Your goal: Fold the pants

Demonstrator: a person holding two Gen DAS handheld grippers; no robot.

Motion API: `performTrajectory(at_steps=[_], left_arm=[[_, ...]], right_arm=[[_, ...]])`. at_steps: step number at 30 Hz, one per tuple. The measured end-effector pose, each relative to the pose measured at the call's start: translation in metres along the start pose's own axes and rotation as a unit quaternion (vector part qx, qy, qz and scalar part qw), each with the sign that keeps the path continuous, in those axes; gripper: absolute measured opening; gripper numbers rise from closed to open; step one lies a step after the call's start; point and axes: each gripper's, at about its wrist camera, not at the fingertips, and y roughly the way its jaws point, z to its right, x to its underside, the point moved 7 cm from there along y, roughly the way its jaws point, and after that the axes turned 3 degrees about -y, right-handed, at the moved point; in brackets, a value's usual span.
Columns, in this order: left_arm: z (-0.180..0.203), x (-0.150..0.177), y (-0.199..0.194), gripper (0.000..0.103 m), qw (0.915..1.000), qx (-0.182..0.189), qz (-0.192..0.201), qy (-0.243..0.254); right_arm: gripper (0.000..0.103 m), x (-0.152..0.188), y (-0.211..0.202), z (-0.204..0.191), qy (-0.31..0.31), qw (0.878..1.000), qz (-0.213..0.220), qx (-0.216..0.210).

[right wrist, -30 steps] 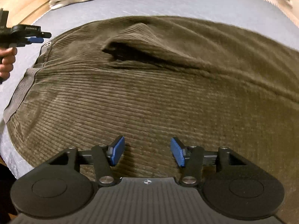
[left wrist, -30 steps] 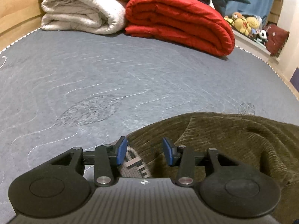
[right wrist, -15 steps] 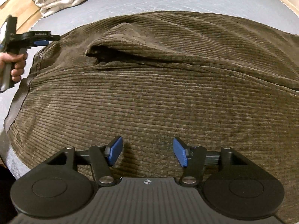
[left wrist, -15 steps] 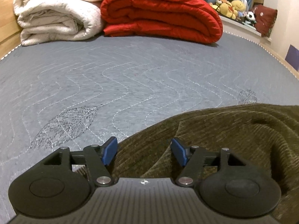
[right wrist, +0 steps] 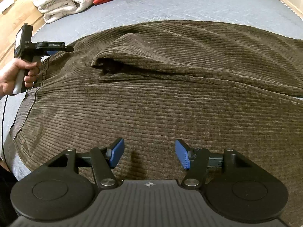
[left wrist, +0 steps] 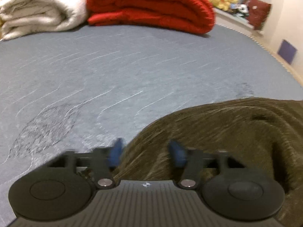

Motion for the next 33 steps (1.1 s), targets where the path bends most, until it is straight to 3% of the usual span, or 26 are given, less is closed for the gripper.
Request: performTrajectory(at_steps=[1,5,8,10,12,15,18,19,22,23,24,25,27,30,33], left_arm=[[0.002,-0.003,-0.003,0.013,0.9996,-0.02,0.005,0.018],[0.02,-0.01,-0.034,0.01,0.9973,-0.022,0.033,0.063],[0.038,-0.012,-0.077,0.009,0.9934,-0.007,0.064,0.095],[0.058,-0.006,-0.117,0.009,0.9863,0.008,0.088,0.139],[0.079,0.011,-0.16,0.009,0.9742,0.033,0.105,0.197],[0.101,0.064,-0.216,0.009,0.949,0.103,0.092,0.283],[0.101,0.135,-0.248,0.008,0.9222,0.158,0.048,0.35],[0.097,0.153,-0.25,0.008,0.9181,0.171,0.023,0.357],[0.091,0.199,-0.238,0.011,0.9021,0.166,-0.058,0.394],[0.093,0.202,-0.238,0.012,0.8987,0.153,-0.059,0.407],[0.096,0.196,-0.24,0.019,0.9002,0.146,-0.043,0.408],[0.102,0.185,-0.247,0.034,0.9067,0.153,-0.019,0.393],[0.114,0.16,-0.262,0.045,0.9193,0.187,0.025,0.346],[0.146,0.135,-0.263,0.045,0.9272,0.201,0.065,0.31],[0.198,0.142,-0.238,0.042,0.9251,0.189,0.069,0.322]], right_arm=[[0.062,0.0,-0.001,0.002,0.0,1.0,0.001,0.002],[0.062,0.0,-0.007,0.014,0.011,1.0,0.007,0.016],[0.062,-0.007,-0.015,0.03,0.033,0.999,0.023,0.032],[0.062,-0.014,-0.023,0.043,0.052,0.997,0.037,0.04],[0.062,-0.022,-0.031,0.057,0.074,0.995,0.054,0.048],[0.062,-0.032,-0.043,0.077,0.109,0.989,0.08,0.063],[0.062,-0.041,-0.056,0.095,0.144,0.981,0.104,0.077],[0.062,-0.043,-0.059,0.1,0.156,0.978,0.111,0.079],[0.062,-0.046,-0.066,0.114,0.187,0.971,0.128,0.082],[0.062,-0.046,-0.067,0.12,0.197,0.968,0.132,0.084],[0.062,-0.046,-0.068,0.125,0.206,0.966,0.134,0.086],[0.062,-0.045,-0.068,0.131,0.215,0.963,0.136,0.087],[0.062,-0.044,-0.068,0.144,0.237,0.958,0.139,0.086],[0.062,-0.041,-0.071,0.166,0.274,0.946,0.151,0.084],[0.058,-0.041,-0.077,0.192,0.306,0.933,0.169,0.087]])
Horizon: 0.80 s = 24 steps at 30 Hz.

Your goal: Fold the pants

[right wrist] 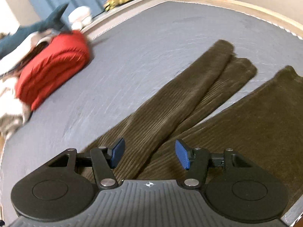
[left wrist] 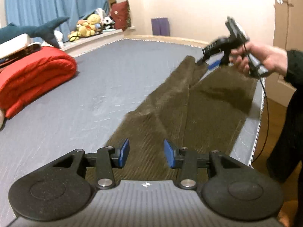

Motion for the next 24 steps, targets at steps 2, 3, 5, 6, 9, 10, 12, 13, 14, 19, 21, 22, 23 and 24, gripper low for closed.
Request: performTrajectory(at_steps=[2,3,5,6,9,10,12,13,14,19,21,22,23,24], left_arm=[[0.025,0.004,0.033,0.036,0.9997,0.003,-0.012,0.021],[0.039,0.009,0.049,0.033,0.999,0.006,-0.024,0.037],[0.061,0.022,0.079,0.033,0.9959,0.004,-0.052,0.074],[0.069,0.027,0.091,0.034,0.9941,-0.001,-0.063,0.089],[0.072,0.043,0.121,0.035,0.9914,-0.002,-0.099,0.085],[0.069,0.046,0.13,0.035,0.9915,-0.005,-0.107,0.074],[0.064,0.047,0.141,0.035,0.9918,-0.003,-0.118,0.05],[0.062,0.048,0.147,0.035,0.9915,0.001,-0.124,0.039],[0.062,0.05,0.152,0.035,0.9908,0.005,-0.131,0.034],[0.06,0.047,0.165,0.035,0.9895,0.002,-0.136,0.047],[0.057,0.044,0.171,0.035,0.99,0.006,-0.136,0.035],[0.056,0.043,0.172,0.037,0.99,0.006,-0.136,0.034],[0.056,0.043,0.174,0.037,0.9901,0.007,-0.136,0.035],[0.057,0.044,0.178,0.04,0.9899,0.008,-0.136,0.039]], right_arm=[[0.046,-0.01,0.002,0.017,0.028,0.999,0.019,0.01],[0.041,-0.014,0.004,0.027,0.042,0.999,0.026,0.017],[0.035,-0.018,0.009,0.042,0.07,0.997,0.033,0.021],[0.034,-0.02,0.014,0.047,0.082,0.996,0.032,0.015],[0.034,-0.022,0.031,0.055,0.103,0.994,0.026,-0.004],[0.034,-0.023,0.039,0.057,0.108,0.994,0.023,-0.01],[0.034,-0.022,0.048,0.064,0.116,0.993,0.018,-0.021],[0.035,-0.022,0.055,0.063,0.118,0.993,0.014,-0.022],[0.036,-0.022,0.062,0.064,0.119,0.993,0.011,-0.022],[0.036,-0.023,0.099,0.059,0.12,0.992,-0.004,-0.022],[0.036,-0.023,0.114,0.059,0.125,0.992,-0.012,-0.017],[0.036,-0.022,0.122,0.061,0.131,0.991,-0.017,-0.009],[0.035,-0.021,0.128,0.063,0.139,0.99,-0.021,-0.003],[0.033,-0.021,0.133,0.065,0.147,0.989,-0.022,-0.001]])
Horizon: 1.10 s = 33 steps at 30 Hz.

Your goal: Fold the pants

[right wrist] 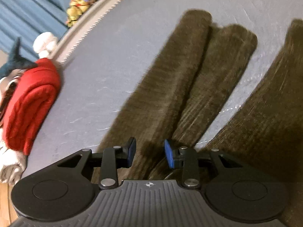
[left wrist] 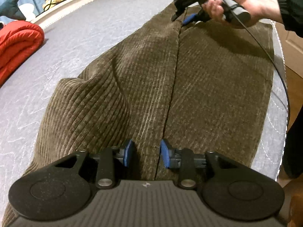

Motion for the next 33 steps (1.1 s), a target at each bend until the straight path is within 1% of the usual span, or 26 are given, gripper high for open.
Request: performTrajectory(at_steps=[1,3,5,6,7,8,9,10,11,13,16,19,20,22,24,25,27,28,29,30,32,33], left_arm=[[0.0,-0.002,0.001,0.044,1.0,-0.001,-0.001,0.004],[0.004,-0.007,0.006,0.047,0.9999,-0.004,0.001,0.012],[0.006,-0.012,0.011,0.047,0.9999,-0.005,0.004,0.011],[0.004,-0.015,0.014,0.046,1.0,-0.005,0.004,0.007],[0.004,-0.015,0.015,0.039,1.0,-0.006,0.004,0.004],[0.003,-0.017,0.017,0.033,0.9999,-0.011,0.004,0.003],[0.002,-0.018,0.015,0.022,0.9998,-0.016,0.006,0.006],[0.003,-0.019,0.014,0.012,0.9997,-0.02,0.01,0.011],[0.003,-0.02,0.009,0.008,0.9996,-0.022,0.014,0.012],[0.003,-0.022,-0.004,0.008,0.9991,-0.024,0.033,0.014],[-0.001,-0.027,-0.03,0.008,0.9974,-0.017,0.068,0.017],[0.0,-0.028,-0.06,0.007,0.9955,0.009,0.093,0.014],[0.004,-0.025,-0.071,0.007,0.9945,0.02,0.1,0.022],[0.017,-0.016,-0.085,0.007,0.9921,0.047,0.103,0.053],[0.034,0.002,-0.088,0.007,0.9885,0.076,0.083,0.101],[0.041,0.011,-0.087,0.007,0.9863,0.083,0.069,0.124],[0.057,0.03,-0.081,0.008,0.9787,0.099,0.04,0.175],[0.062,0.035,-0.082,0.008,0.9751,0.108,0.034,0.191],[0.064,0.037,-0.082,0.009,0.9728,0.116,0.027,0.198],[0.065,0.037,-0.083,0.01,0.972,0.123,0.022,0.199],[0.061,0.031,-0.089,0.01,0.9719,0.134,0.021,0.192],[0.058,0.028,-0.093,0.013,0.9725,0.138,0.026,0.186]], right_arm=[[0.033,-0.001,0.003,0.001,0.002,1.0,0.002,0.001],[0.033,-0.005,0.006,-0.002,0.004,1.0,0.008,0.007],[0.033,-0.008,0.008,-0.006,0.009,1.0,0.009,0.01],[0.029,-0.008,0.008,-0.006,0.009,1.0,0.01,0.012],[0.015,-0.009,0.007,-0.007,0.006,1.0,0.012,0.015],[0.015,-0.009,0.006,-0.007,0.004,1.0,0.013,0.013],[0.012,-0.012,0.003,-0.008,0.004,1.0,0.015,0.005],[0.011,-0.014,-0.003,-0.008,0.001,1.0,0.017,0.0],[0.011,-0.019,-0.012,-0.01,-0.005,1.0,0.022,-0.006],[0.009,-0.025,-0.032,-0.016,-0.017,0.999,0.032,-0.021],[0.009,-0.029,-0.077,-0.03,-0.046,0.997,0.053,-0.039],[0.008,-0.023,-0.132,-0.039,-0.08,0.993,0.066,-0.051],[0.008,-0.019,-0.15,-0.041,-0.094,0.992,0.065,-0.05],[0.008,-0.006,-0.185,-0.039,-0.125,0.99,0.059,-0.034],[0.008,0.016,-0.213,-0.026,-0.14,0.989,0.042,-0.015],[0.008,0.025,-0.222,-0.016,-0.135,0.99,0.029,-0.009],[0.009,0.047,-0.23,0.017,-0.093,0.996,-0.012,0.002],[0.01,0.056,-0.231,0.033,-0.066,0.997,-0.03,0.007],[0.011,0.064,-0.229,0.05,-0.033,0.998,-0.049,0.015],[0.014,0.066,-0.228,0.065,-0.009,0.998,-0.054,0.027],[0.015,0.055,-0.236,0.082,-0.005,0.998,-0.015,0.062],[0.017,0.046,-0.242,0.087,-0.008,0.997,0.007,0.074]])
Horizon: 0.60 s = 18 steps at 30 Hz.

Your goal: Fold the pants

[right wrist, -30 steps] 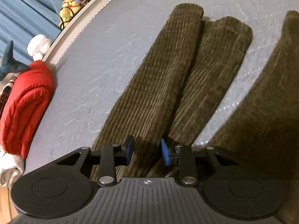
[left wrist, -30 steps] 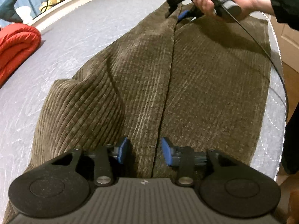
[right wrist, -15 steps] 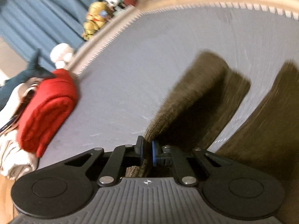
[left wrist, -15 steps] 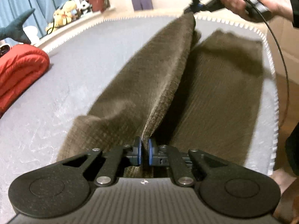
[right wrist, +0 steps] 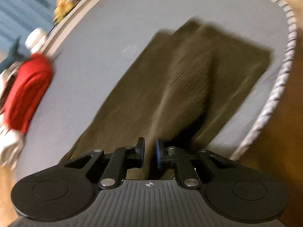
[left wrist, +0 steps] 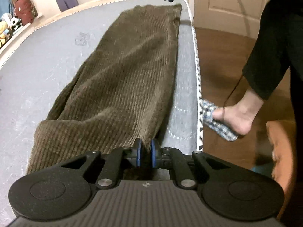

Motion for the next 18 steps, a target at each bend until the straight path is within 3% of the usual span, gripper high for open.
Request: performTrajectory(at_steps=[2,3,4,9,13,18], left_arm=[[-0.005,-0.004,-0.013,0.031,0.9996,-0.007,0.021,-0.016],[-0.011,-0.009,-0.021,0.045,0.9987,-0.018,0.039,-0.027],[-0.015,-0.013,-0.025,0.051,0.9974,-0.027,0.053,-0.039],[-0.044,-0.02,-0.038,0.053,0.9831,-0.074,0.094,-0.138],[-0.066,-0.013,-0.033,0.056,0.9709,-0.125,0.086,-0.185],[-0.09,-0.008,-0.036,0.056,0.9572,-0.159,0.086,-0.226]], right_arm=[[0.03,-0.021,-0.015,0.013,0.016,0.998,0.053,0.002],[0.042,-0.031,-0.021,0.021,0.026,0.996,0.08,-0.004],[0.045,-0.038,-0.023,0.028,0.035,0.995,0.096,-0.002],[0.047,-0.054,-0.001,0.067,0.103,0.989,0.106,0.005],[0.047,-0.053,0.032,0.083,0.133,0.988,0.081,0.026],[0.047,-0.055,0.062,0.08,0.117,0.991,0.063,0.026]])
